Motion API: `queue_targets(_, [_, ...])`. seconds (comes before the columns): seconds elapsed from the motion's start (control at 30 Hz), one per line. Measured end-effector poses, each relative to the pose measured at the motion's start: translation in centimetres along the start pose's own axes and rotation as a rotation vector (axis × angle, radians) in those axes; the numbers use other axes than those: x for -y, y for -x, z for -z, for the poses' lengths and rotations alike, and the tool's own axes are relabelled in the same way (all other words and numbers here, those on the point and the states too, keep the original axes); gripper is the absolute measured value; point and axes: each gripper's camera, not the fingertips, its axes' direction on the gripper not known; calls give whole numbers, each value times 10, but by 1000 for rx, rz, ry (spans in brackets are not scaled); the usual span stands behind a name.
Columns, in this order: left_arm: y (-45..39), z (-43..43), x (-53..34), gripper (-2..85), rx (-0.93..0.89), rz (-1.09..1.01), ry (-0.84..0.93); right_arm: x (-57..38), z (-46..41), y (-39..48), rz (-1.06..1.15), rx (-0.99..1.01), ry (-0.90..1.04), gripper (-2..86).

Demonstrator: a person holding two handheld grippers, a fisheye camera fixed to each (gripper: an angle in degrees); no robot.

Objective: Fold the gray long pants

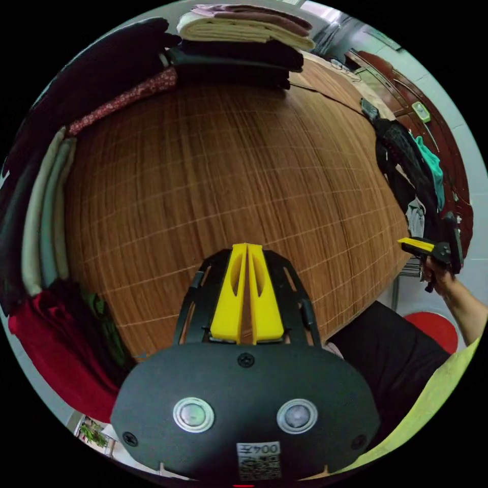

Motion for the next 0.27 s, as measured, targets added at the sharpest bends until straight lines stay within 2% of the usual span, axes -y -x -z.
queue_targets(0.07, [-37, -17, 10, 1, 15, -45, 36, -6, -23, -2, 18, 32, 36, -7])
queue_targets(0.2, [-93, -52, 28, 1, 47, -61, 108, -20, -32, -15, -39, 86, -48, -7])
queue_targets(0.27, [-110, -58, 31, 1, 81, -39, 85, -31, -37, -27, -46, 138, -96, -6])
